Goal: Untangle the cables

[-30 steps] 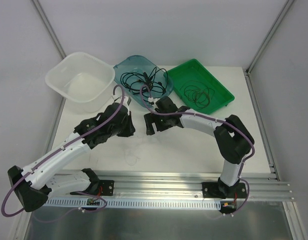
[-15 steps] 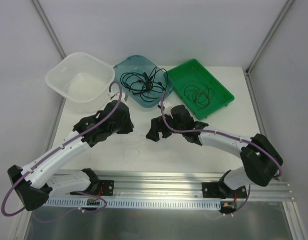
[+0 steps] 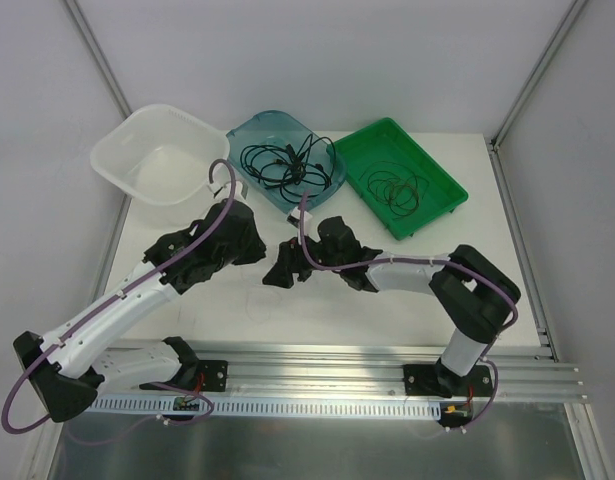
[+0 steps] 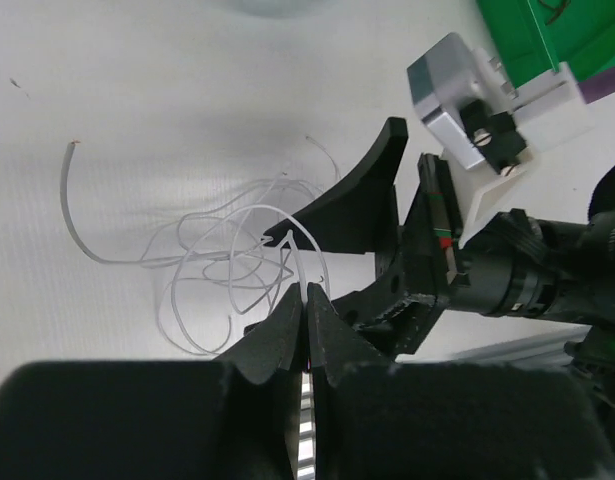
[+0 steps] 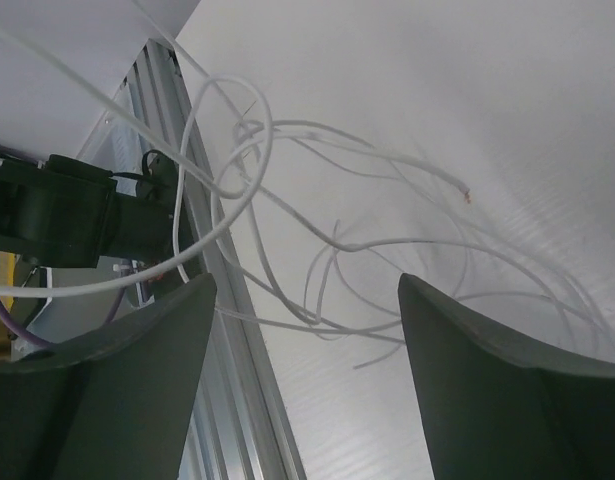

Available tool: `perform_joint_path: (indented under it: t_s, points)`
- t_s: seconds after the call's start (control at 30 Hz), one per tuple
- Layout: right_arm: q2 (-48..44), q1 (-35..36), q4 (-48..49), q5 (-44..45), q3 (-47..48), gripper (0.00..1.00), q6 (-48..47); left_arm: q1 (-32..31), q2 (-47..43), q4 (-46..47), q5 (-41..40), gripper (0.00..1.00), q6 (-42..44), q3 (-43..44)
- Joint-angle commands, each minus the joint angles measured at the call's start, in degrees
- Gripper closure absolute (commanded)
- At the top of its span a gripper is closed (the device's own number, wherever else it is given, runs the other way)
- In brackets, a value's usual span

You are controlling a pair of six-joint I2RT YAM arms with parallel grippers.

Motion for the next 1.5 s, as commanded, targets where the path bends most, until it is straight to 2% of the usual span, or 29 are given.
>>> perform_joint_path:
  t_s: [0.0,0.13,0.17,0.23,0.27,0.33,0.47,0.5,0.67,0.83,1.03,1.23,1.47]
  points:
    - [1.7,1.2,8.2,-2.9,3.1,0.24,2.8,0.6,-1.8,1.6,-3.0,1.00,-2.2,2.0]
    - [2.8,1.1,8.2,-2.5,1.9,0.43,2.6,0.7,-2.1,2.7,-3.9,1.00,-2.4,2.4]
    - [2.5,1.0,7.7,-2.2,1.7,0.58,2.4,0.7,-2.1,2.8,-4.2,1.00,-2.3,2.8]
    - [1.5,0.6,6.7,-1.1,0.3,0.77,2.2,0.7,-2.0,2.8,-4.7,1.00,-1.8,3.4]
    - [1.0,0.1,6.1,-0.7,-0.4,0.90,2.1,0.7,-2.0,3.0,-5.5,1.00,-1.6,4.0]
    - [-1.5,-0.8,2.6,0.5,-2.1,0.99,1.1,0.8,-2.0,2.9,-6.7,1.00,-0.4,4.8]
    - [-8.7,-4.2,-4.9,2.8,-6.6,0.99,-1.0,3.6,-1.8,2.8,-6.7,1.00,2.1,6.9]
    - [-10.1,-5.9,-7.2,3.5,-7.1,0.99,-1.4,6.0,-1.8,2.8,-5.9,1.00,3.4,7.2]
    - [-21.5,-11.0,-26.2,7.9,-10.6,0.99,-6.5,13.8,-0.7,2.8,-5.3,1.00,8.0,9.0]
    - [-32.8,-15.6,-44.1,11.6,-11.2,0.99,-11.2,23.4,-0.5,2.8,-4.7,1.00,12.4,8.6]
    - [-42.6,-19.2,-58.7,14.4,-7.8,0.99,-14.2,30.6,-0.5,2.7,-3.9,1.00,14.9,6.7]
    - [-44.4,-19.3,-64.3,11.6,-1.8,0.99,-16.6,31.8,-1.2,2.1,1.1,1.00,15.9,9.1]
    - [-40.0,-19.4,-66.4,18.9,-4.0,0.99,-15.1,33.6,-2.9,-1.5,-5.0,1.00,20.4,16.6]
